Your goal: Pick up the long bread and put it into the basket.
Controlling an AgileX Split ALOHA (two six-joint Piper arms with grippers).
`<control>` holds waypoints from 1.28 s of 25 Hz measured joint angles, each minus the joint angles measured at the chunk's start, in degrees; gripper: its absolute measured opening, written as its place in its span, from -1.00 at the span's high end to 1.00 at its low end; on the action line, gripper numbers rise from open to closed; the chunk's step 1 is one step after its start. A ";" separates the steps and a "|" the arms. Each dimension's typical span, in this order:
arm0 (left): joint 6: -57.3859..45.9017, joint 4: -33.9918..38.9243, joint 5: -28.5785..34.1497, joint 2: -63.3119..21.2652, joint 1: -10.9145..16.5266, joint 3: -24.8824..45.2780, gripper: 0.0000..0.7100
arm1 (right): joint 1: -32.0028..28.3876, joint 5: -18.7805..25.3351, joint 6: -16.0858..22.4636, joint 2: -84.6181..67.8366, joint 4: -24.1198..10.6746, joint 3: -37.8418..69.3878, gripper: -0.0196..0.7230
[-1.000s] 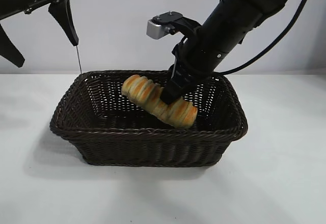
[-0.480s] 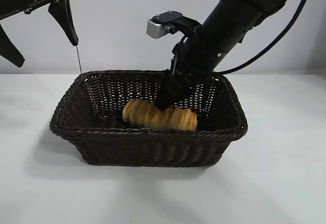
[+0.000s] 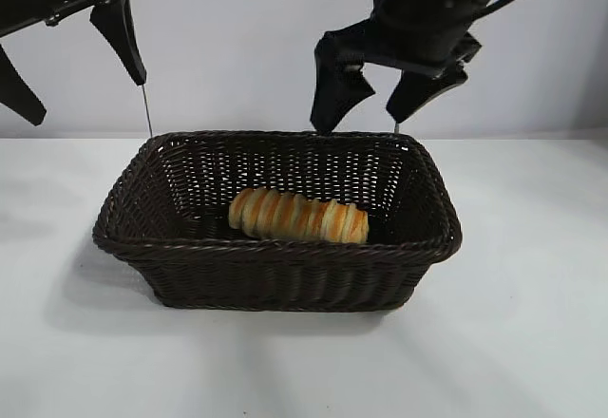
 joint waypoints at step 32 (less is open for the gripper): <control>0.00 0.00 -0.15 0.00 0.00 0.00 -0.93 | -7.75 8.77 6.17 -0.30 0.81 0.00 -0.89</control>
